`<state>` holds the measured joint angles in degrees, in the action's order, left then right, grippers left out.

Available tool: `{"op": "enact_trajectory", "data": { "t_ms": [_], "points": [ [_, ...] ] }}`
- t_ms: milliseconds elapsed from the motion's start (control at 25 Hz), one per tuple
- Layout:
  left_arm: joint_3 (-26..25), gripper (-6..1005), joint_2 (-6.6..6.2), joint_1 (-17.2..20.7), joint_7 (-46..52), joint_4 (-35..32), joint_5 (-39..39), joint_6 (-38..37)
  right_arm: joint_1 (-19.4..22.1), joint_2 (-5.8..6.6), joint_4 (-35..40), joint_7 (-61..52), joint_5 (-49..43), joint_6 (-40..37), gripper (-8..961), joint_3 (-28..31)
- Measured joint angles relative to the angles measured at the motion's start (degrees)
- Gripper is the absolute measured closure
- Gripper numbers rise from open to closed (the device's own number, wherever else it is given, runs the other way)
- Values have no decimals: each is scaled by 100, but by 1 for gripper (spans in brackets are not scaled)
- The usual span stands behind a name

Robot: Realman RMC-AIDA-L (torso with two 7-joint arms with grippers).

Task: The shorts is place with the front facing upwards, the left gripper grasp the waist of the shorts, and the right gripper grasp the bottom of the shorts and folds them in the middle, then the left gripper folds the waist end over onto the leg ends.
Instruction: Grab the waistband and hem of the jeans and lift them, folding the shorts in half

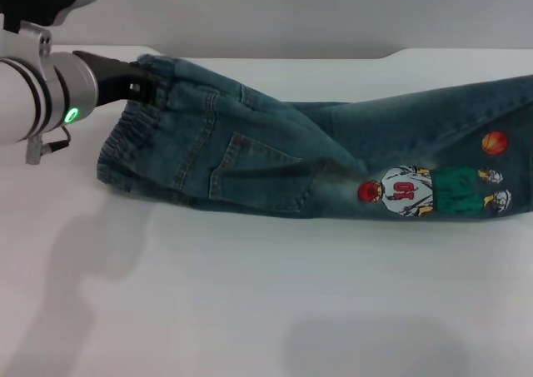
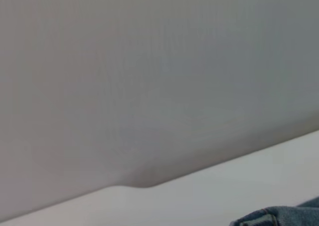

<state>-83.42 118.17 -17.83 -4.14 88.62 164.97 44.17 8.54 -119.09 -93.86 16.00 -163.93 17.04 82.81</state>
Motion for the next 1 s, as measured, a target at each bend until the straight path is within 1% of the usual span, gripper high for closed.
{"op": "enact_trajectory", "data": {
  "t_ms": [200,240,280,440,840,920,1000],
  "points": [
    [25,914,3,-6,10,-202,0,-448,-6,8,302,-1,3,-436,955,42],
    [27,913,3,-11,12,-234,0,-508,-7,8,422,-2,12,-640,955,58],
    [29,912,4,-17,13,-265,0,-556,-7,8,422,-2,12,-640,955,58],
    [34,907,4,-36,34,-357,0,-699,20,5,576,-58,16,-1031,954,124],
    [9,895,4,-44,154,-534,-9,-909,-40,8,738,-98,18,-1125,955,202],
    [14,892,5,-61,159,-597,-10,-964,-36,4,819,-98,20,-1312,955,202],
    [17,890,5,-69,169,-699,-11,-1096,-6,3,959,-98,20,-1679,955,191]
  ]
}}
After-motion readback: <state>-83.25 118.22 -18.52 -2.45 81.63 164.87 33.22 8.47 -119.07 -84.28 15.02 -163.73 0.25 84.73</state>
